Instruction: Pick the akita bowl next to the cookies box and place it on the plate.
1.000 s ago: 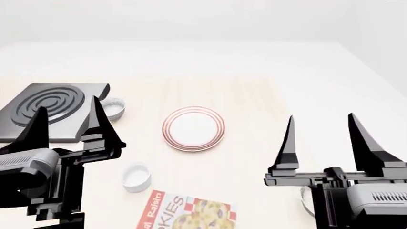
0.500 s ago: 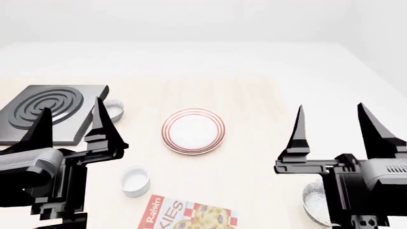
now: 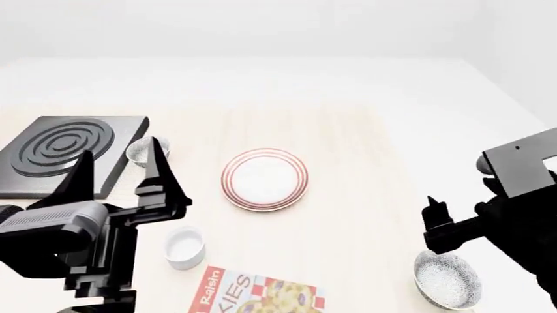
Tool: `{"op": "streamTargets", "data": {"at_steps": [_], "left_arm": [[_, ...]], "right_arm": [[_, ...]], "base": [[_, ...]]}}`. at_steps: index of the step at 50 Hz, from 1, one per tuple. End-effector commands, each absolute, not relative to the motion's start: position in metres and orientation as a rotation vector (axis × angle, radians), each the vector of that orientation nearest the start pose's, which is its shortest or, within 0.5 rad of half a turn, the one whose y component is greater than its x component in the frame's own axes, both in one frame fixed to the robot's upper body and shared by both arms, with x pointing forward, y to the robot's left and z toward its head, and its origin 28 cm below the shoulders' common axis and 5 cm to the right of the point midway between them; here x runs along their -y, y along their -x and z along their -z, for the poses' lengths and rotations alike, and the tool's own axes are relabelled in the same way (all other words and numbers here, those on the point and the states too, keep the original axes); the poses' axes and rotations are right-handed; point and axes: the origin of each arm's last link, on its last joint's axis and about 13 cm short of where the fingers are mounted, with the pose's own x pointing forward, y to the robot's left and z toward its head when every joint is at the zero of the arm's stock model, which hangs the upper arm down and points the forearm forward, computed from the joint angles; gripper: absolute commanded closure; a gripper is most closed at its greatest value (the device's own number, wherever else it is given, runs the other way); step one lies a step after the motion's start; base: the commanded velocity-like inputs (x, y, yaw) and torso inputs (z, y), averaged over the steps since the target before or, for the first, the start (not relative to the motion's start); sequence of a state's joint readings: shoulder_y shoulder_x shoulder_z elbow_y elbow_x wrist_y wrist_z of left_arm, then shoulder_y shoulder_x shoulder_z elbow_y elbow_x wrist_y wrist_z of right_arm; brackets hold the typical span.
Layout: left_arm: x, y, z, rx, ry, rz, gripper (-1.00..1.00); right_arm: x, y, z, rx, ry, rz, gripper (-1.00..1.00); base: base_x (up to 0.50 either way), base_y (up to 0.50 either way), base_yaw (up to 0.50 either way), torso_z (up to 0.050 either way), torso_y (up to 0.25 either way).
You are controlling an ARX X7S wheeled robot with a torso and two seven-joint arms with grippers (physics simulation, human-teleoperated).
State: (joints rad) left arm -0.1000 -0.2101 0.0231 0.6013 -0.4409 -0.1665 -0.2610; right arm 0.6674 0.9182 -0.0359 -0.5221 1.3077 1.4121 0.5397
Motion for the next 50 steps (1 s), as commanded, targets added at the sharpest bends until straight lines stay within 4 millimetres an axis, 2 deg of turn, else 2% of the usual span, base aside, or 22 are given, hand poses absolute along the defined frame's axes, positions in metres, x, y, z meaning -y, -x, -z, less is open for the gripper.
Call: {"op": "streamTargets", "data": {"at_steps": [1,6,13,25,37,43,50], "left_arm": [[-0.217,-0.208,-0.147,0.454,0.269,-0.011,-1.00],[-0.217,-0.208,-0.146,0.453,0.268,-0.011,-1.00],[-0.218,-0.207,-0.146,0.452,0.264,-0.007,-1.00],[-0.221,-0.210,-0.143,0.444,0.257,-0.010,-1.00],[-0.221,-0.210,-0.140,0.439,0.247,-0.003,-1.00],[-0.221,-0.210,-0.137,0.429,0.239,0.005,-1.00],[-0.221,-0.210,-0.136,0.426,0.236,0.007,-1.00]], "right_arm": [[0.250,-0.197,-0.226,-0.902,0.201,-0.081,-1.00],[0.253,-0.187,-0.240,-0.901,0.125,-0.088,-1.00],[0.255,-0.177,-0.242,-0.912,0.126,-0.072,-1.00],[0.258,-0.183,-0.237,-0.887,0.125,-0.037,-1.00],[0.275,-0.185,-0.244,-0.788,0.071,0.068,-1.00],[0.276,-0.191,-0.236,-0.761,0.054,0.097,-1.00],[0.275,-0.193,-0.212,-0.855,0.074,0.067,-1.00]], "base": [[0.00,0.00,0.00,0.000,0.000],[0.00,0.00,0.00,0.000,0.000],[0.00,0.00,0.00,0.000,0.000],[0.00,0.00,0.00,0.000,0.000],[0.00,0.00,0.00,0.000,0.000],[0.00,0.00,0.00,0.000,0.000],[0.00,0.00,0.00,0.000,0.000]]}}
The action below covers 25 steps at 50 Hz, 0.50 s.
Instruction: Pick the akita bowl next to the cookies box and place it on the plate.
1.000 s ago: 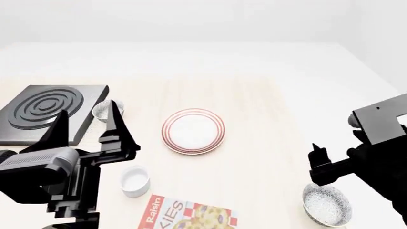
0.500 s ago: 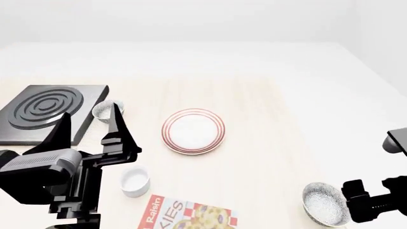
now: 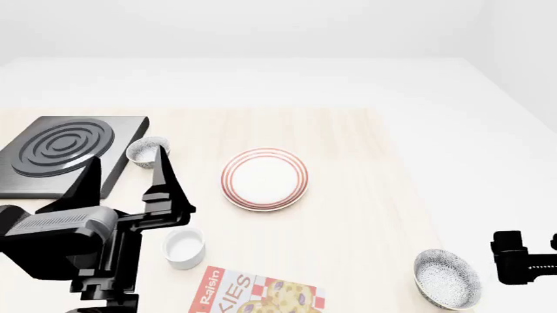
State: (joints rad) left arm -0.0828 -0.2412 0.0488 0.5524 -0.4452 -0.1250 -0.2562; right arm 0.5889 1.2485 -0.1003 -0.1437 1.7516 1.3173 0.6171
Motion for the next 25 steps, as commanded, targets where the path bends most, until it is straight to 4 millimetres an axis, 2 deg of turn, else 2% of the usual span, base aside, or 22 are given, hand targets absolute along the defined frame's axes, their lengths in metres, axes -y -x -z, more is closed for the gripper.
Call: {"op": "streamTargets", "data": {"at_steps": [1,18,25], "left_arm": [[-0.221,-0.209,-0.136,0.426,0.236,0.008,-1.00],[-0.221,-0.207,-0.136,0.424,0.231,0.010,-1.00],[-0.221,-0.208,-0.136,0.424,0.230,0.009,-1.00]], "right_arm": [[0.274,-0.193,-0.209,-0.860,0.072,0.063,-1.00],[0.277,-0.200,-0.175,-0.977,0.069,0.082,-1.00],[0.276,-0.208,-0.173,-0.950,0.063,0.080,-1.00]], "base": [[0.00,0.00,0.00,0.000,0.000],[0.00,0.00,0.00,0.000,0.000],[0.00,0.00,0.00,0.000,0.000]]}}
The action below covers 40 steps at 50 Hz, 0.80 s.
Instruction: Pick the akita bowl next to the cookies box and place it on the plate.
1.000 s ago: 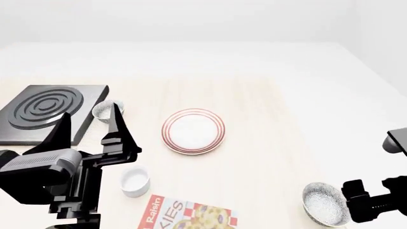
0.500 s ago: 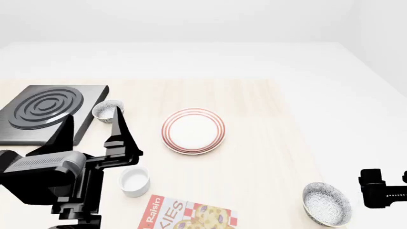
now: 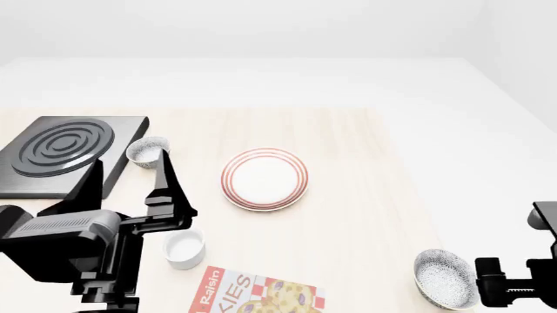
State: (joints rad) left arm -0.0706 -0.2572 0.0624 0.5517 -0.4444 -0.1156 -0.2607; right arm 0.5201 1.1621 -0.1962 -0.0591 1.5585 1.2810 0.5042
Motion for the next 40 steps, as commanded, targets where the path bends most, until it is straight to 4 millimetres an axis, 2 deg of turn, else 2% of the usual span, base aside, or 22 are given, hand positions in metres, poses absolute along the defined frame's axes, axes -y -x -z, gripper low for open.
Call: {"op": "streamTargets", "data": {"at_steps": [1,18,34,35,40], "left_arm": [[-0.221,-0.209,-0.136,0.424,0.230,0.010,-1.00],[-0.221,-0.207,-0.135,0.420,0.228,0.013,-1.00],[-0.221,-0.206,-0.134,0.419,0.225,0.012,-1.00],[-0.221,-0.206,-0.134,0.419,0.224,0.012,-1.00],[-0.221,-0.206,-0.134,0.419,0.224,0.012,-1.00]], "right_arm": [[0.276,-0.209,-0.171,-0.947,0.059,0.078,-1.00],[0.268,-0.227,-0.146,-0.995,0.057,-0.007,-1.00],[0.268,-0.221,-0.130,-1.101,0.085,-0.049,-1.00],[0.268,-0.220,-0.129,-1.107,0.091,-0.051,1.00],[0.266,-0.219,-0.129,-1.099,0.119,-0.060,1.00]], "base": [[0.00,0.00,0.00,0.000,0.000],[0.00,0.00,0.00,0.000,0.000],[0.00,0.00,0.00,0.000,0.000],[0.00,0.00,0.00,0.000,0.000],[0.00,0.00,0.00,0.000,0.000]]}}
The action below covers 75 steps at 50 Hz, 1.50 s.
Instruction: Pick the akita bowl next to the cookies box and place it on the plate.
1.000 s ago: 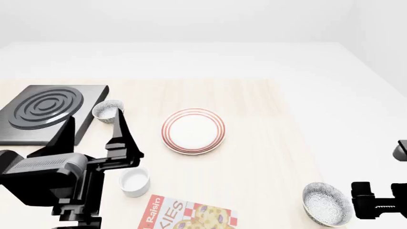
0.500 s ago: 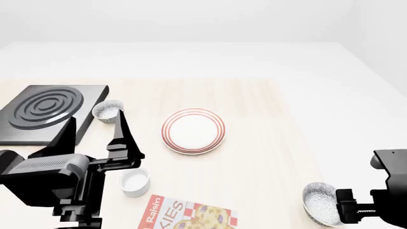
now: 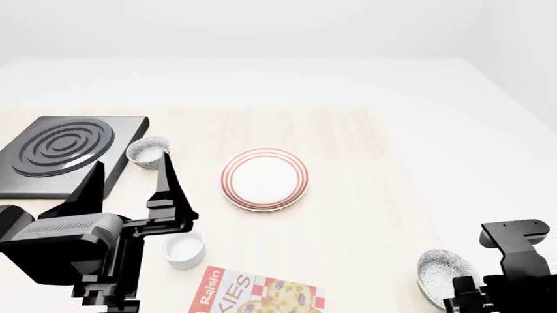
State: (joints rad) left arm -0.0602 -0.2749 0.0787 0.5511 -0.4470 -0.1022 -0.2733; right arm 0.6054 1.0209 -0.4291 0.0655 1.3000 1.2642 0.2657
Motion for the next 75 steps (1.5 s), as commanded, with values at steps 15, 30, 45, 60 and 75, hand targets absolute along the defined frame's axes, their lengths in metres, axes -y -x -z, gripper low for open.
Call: {"op": "streamTargets", "data": {"at_steps": [15,30,45,60,75], "left_arm": [[-0.221,-0.206,-0.134,0.421,0.222,0.014,-1.00],[-0.221,-0.207,-0.135,0.425,0.223,0.012,-1.00],[-0.220,-0.207,-0.134,0.420,0.224,0.018,-1.00],[-0.225,-0.207,-0.130,0.421,0.216,-0.011,-1.00],[-0.244,-0.204,-0.130,0.441,0.171,-0.118,-1.00]], "right_arm": [[0.258,-0.221,-0.169,-0.958,0.151,-0.081,1.00],[0.242,-0.231,-0.207,-0.849,0.237,-0.131,1.00],[0.219,-0.277,-0.272,-0.582,0.252,-0.160,1.00],[0.176,-0.383,-0.281,-0.471,0.156,-0.341,1.00],[0.094,-0.424,-0.249,-0.384,-0.311,-0.490,1.00]], "base": [[0.00,0.00,0.00,0.000,0.000],[0.00,0.00,0.00,0.000,0.000],[0.00,0.00,0.00,0.000,0.000],[0.00,0.00,0.00,0.000,0.000],[0.00,0.00,0.00,0.000,0.001]]}}
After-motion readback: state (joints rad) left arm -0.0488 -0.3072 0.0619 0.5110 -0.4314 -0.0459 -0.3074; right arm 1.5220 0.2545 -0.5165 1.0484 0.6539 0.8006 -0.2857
